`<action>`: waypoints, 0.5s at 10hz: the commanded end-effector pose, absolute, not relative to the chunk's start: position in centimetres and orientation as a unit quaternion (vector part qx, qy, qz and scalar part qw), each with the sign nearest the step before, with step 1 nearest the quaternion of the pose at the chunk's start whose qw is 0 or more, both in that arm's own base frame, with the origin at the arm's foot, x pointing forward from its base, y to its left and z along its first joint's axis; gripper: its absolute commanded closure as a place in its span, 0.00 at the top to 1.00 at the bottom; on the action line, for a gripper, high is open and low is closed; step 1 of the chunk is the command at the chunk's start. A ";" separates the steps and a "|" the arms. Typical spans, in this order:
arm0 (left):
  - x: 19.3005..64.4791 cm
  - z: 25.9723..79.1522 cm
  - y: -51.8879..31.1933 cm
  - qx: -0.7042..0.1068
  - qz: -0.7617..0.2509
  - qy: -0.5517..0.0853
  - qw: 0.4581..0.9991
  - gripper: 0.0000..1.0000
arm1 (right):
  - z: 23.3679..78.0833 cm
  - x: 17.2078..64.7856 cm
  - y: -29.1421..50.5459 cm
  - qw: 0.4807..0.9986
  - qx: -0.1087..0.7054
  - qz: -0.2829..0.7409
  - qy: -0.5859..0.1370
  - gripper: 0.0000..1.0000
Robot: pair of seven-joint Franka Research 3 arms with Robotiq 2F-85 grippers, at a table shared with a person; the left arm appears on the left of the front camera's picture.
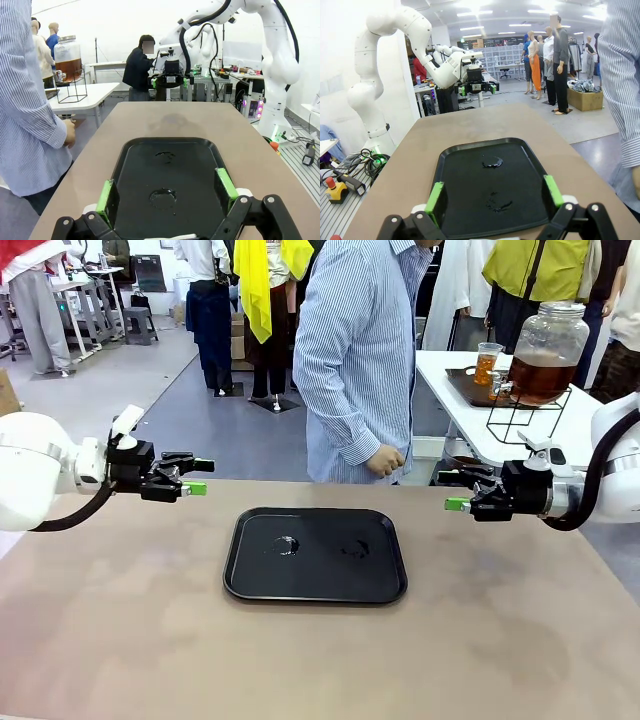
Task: Pour the drink into the iced cup.
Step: Open the gripper to release the iced cup you were holding.
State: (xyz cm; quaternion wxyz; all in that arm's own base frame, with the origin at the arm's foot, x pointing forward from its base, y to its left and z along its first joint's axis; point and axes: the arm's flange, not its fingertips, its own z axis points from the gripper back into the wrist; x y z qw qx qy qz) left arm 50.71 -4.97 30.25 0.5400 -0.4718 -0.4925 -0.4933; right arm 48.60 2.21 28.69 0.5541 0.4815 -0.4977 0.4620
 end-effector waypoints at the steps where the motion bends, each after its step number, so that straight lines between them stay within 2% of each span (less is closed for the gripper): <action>1: 50.8 30.4 -5.0 -0.470 -0.494 -0.493 0.539 1.00 | 29.0 48.8 2.4 0.553 0.480 0.465 -0.498 1.00; 5: 50.8 30.4 -5.0 -0.470 -0.494 -0.493 0.539 1.00 | 29.0 48.8 2.4 0.553 0.480 0.465 -0.498 1.00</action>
